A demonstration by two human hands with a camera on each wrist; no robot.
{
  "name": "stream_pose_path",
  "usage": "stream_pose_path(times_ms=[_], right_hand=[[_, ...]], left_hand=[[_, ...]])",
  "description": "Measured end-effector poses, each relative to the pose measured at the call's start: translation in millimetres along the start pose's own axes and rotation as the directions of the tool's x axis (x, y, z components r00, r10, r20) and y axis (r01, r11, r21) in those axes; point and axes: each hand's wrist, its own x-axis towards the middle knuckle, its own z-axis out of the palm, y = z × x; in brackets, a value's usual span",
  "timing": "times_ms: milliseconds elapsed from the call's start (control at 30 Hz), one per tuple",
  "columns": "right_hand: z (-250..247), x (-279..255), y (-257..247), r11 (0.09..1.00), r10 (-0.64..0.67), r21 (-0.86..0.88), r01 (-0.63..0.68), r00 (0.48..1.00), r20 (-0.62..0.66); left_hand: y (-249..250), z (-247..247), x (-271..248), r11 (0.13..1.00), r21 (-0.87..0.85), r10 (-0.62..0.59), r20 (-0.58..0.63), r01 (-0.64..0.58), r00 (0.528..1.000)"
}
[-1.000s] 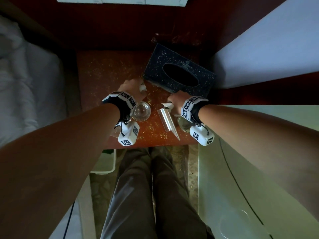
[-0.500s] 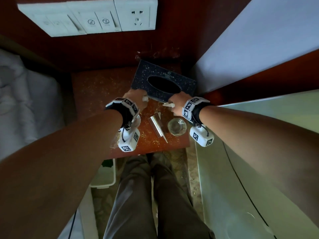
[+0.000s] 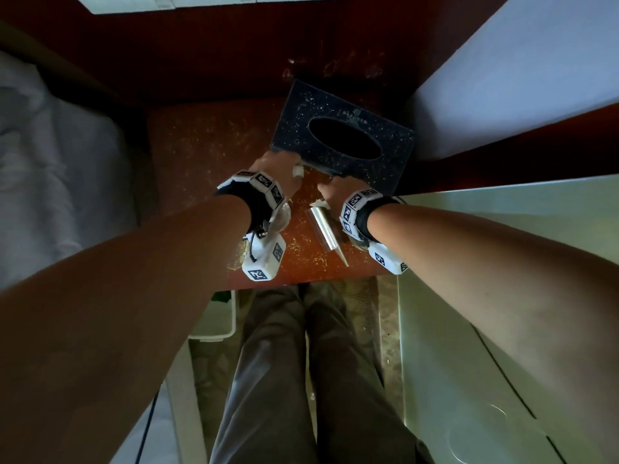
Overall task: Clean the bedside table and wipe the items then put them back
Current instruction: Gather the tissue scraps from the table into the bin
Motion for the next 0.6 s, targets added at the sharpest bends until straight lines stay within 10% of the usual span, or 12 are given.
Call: stream_pose_path(times_ms=[600], right_hand=[[-34.8, -34.3, 7.7, 0.998, 0.028, 0.054, -0.025, 0.998, -0.051]], left_hand=[[-6.3, -27.8, -23.9, 0.997, 0.077, -0.033, 0.079, 0.027, 0.996]])
